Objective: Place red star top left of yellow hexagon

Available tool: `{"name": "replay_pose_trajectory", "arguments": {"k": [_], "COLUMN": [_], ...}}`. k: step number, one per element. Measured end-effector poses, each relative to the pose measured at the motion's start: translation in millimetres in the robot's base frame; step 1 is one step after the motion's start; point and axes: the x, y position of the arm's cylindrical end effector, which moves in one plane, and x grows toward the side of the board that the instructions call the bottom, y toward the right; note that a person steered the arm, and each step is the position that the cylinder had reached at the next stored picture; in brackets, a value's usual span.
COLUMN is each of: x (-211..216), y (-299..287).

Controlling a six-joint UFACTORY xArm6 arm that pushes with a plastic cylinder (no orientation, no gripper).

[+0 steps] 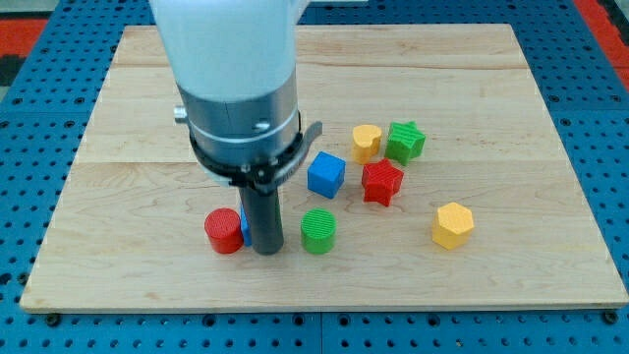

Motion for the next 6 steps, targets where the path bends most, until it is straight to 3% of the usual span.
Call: {"name": "replay_pose_trajectory", "arguments": {"k": [1,2,4,6], "x": [-37,-49,-117,-111], "y": [-16,17,126,71]}}
